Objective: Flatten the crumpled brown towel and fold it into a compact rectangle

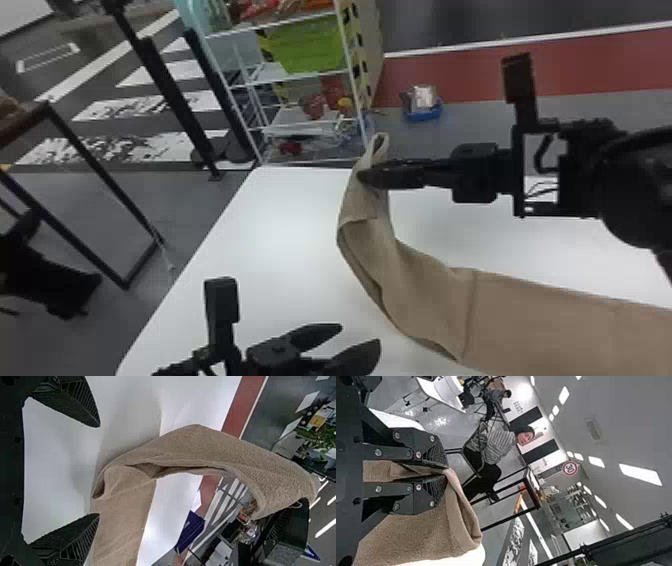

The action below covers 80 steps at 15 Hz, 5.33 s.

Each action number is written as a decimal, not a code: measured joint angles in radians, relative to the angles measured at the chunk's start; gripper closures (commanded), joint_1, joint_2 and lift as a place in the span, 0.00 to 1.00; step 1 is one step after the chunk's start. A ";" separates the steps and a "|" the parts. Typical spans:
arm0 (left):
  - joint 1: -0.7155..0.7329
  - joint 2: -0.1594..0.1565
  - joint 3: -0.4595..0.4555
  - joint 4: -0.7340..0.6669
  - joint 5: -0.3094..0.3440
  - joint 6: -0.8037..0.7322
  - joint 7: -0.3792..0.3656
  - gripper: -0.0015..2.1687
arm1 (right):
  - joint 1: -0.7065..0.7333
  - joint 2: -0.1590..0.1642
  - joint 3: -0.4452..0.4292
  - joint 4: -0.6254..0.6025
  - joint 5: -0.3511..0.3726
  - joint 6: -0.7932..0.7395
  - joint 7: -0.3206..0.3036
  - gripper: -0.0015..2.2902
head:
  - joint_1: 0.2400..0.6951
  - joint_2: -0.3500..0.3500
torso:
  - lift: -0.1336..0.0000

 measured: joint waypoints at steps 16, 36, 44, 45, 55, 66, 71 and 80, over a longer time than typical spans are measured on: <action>-0.046 0.000 -0.262 0.114 0.018 -0.177 0.014 0.04 | -0.085 0.000 0.123 0.159 0.095 -0.239 -0.147 0.43 | 1.00 0.90 | 0.07; -0.213 0.000 -0.463 0.437 -0.110 -0.393 0.152 0.04 | 0.034 0.000 0.109 -0.113 0.005 -0.025 -0.127 0.43 | 1.00 0.84 | 0.07; -0.214 0.000 -0.467 0.428 -0.196 -0.407 0.226 0.04 | 0.074 0.000 0.072 -0.224 -0.054 0.072 -0.115 0.43 | 1.00 0.87 | 0.07; -0.214 0.000 -0.463 0.426 -0.197 -0.407 0.226 0.04 | 0.080 0.000 0.065 -0.239 -0.063 0.084 -0.115 0.43 | 1.00 0.88 | 0.07; -0.198 0.000 -0.415 0.425 -0.192 -0.418 0.210 0.04 | 0.208 -0.002 -0.122 -0.348 -0.135 0.124 -0.058 0.43 | 1.00 0.81 | 0.07; -0.203 0.000 -0.394 0.435 -0.185 -0.432 0.207 0.04 | 0.508 -0.125 -0.499 -0.471 -0.292 0.138 0.088 0.43 | 1.00 0.51 | 0.07; -0.210 0.000 -0.390 0.442 -0.182 -0.432 0.209 0.04 | 0.603 -0.171 -0.626 -0.511 -0.374 0.143 0.124 0.43 | 1.00 0.42 | 0.07; -0.219 0.000 -0.400 0.447 -0.178 -0.430 0.209 0.04 | 0.612 -0.204 -0.688 -0.528 -0.300 0.065 0.184 0.17 | 1.00 0.33 | 0.07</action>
